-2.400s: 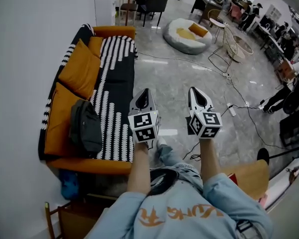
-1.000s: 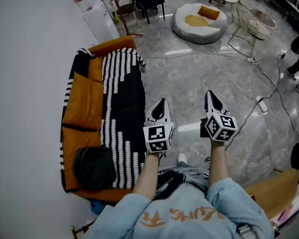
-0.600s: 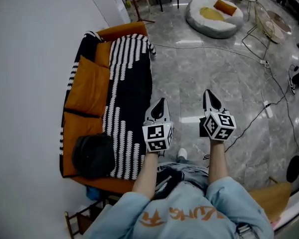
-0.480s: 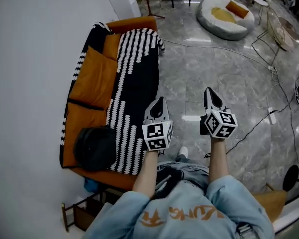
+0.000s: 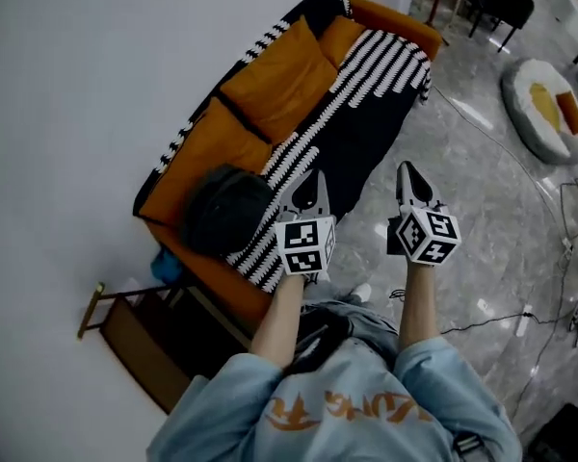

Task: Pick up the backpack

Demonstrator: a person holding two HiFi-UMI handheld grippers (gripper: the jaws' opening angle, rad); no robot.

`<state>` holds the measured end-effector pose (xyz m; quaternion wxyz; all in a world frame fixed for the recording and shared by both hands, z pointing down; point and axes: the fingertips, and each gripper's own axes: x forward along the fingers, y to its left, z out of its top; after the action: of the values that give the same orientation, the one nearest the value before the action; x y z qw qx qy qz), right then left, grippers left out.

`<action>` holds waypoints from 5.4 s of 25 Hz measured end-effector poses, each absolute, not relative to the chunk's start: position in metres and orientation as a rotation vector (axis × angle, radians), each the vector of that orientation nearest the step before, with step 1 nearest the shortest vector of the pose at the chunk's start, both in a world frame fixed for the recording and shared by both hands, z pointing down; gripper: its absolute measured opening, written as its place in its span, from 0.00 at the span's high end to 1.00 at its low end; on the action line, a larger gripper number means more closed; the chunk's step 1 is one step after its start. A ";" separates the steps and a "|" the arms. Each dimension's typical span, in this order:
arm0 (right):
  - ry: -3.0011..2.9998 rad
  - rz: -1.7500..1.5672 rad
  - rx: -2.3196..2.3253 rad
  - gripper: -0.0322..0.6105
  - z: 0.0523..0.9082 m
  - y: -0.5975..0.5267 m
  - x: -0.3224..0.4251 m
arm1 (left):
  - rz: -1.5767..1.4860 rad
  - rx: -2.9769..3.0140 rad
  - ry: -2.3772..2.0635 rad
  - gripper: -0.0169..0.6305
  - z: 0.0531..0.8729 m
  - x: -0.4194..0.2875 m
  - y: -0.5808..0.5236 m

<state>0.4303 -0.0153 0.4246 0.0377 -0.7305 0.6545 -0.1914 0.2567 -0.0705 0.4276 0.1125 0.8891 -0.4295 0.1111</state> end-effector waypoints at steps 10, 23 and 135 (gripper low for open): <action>2.496 -0.571 -1.830 0.95 0.421 -0.133 0.223 | 0.128 2.320 -1.667 0.95 0.422 0.052 -0.122; 2.902 -0.595 -1.389 0.95 0.440 -0.189 0.063 | 0.078 1.896 -2.041 0.95 0.449 -0.097 -0.122; 3.426 -0.883 -1.392 0.80 0.665 -0.235 -0.004 | 0.424 1.198 -2.052 0.85 0.669 -0.194 -0.062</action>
<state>-0.0041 -0.2346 0.6650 -0.3243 -0.3462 0.8524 -0.2198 -0.1944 -0.0616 0.6694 0.3561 0.4637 -0.7945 0.1641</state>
